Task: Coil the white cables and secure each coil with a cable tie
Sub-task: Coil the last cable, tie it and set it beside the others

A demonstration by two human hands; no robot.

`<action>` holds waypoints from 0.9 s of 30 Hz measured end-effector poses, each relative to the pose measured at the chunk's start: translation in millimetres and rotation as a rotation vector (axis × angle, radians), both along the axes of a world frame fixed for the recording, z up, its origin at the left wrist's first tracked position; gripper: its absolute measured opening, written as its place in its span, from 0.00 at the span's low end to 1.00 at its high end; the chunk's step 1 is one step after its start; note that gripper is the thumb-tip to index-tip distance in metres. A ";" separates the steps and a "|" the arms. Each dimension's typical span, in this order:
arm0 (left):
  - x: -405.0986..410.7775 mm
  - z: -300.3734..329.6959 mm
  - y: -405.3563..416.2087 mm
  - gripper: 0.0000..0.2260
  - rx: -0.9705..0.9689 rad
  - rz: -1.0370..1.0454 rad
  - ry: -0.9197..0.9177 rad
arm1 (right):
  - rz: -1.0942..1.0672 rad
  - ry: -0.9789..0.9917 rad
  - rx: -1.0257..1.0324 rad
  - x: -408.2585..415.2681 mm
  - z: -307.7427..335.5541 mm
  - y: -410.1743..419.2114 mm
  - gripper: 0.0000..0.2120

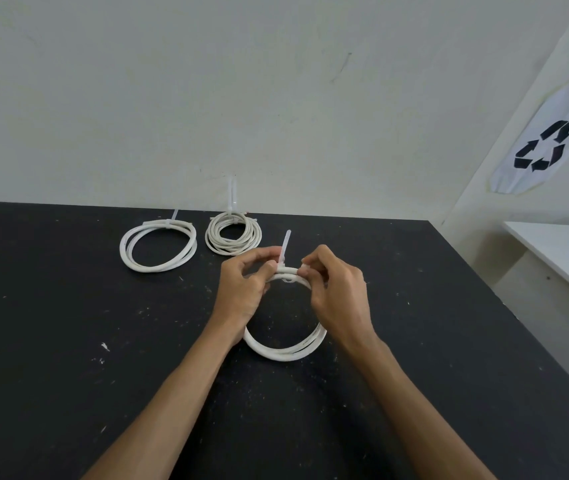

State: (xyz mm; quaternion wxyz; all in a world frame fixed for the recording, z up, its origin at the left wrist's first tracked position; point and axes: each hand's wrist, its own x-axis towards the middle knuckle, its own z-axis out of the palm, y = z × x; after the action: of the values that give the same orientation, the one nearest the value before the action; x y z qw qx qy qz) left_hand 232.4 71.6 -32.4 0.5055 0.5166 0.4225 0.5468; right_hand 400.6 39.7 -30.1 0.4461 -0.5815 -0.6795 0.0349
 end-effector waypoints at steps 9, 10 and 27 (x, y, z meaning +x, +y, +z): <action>-1.8 -4.1 1.4 0.09 0.003 0.020 0.011 | -0.017 -0.228 0.051 -1.6 4.4 -1.4 0.05; -1.7 -5.2 1.2 0.09 -0.006 0.022 0.012 | -0.015 -0.251 0.058 -3.1 5.5 -1.6 0.05; -0.4 0.6 3.1 0.14 -0.081 -0.001 0.067 | 0.039 0.157 0.136 -21.4 -15.8 0.0 0.08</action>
State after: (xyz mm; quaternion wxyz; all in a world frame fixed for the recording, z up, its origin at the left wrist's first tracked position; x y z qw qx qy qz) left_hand 231.9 74.7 -31.8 0.5118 0.5141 0.4606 0.5115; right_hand 379.2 39.7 -45.9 0.5355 -0.5319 -0.6546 0.0428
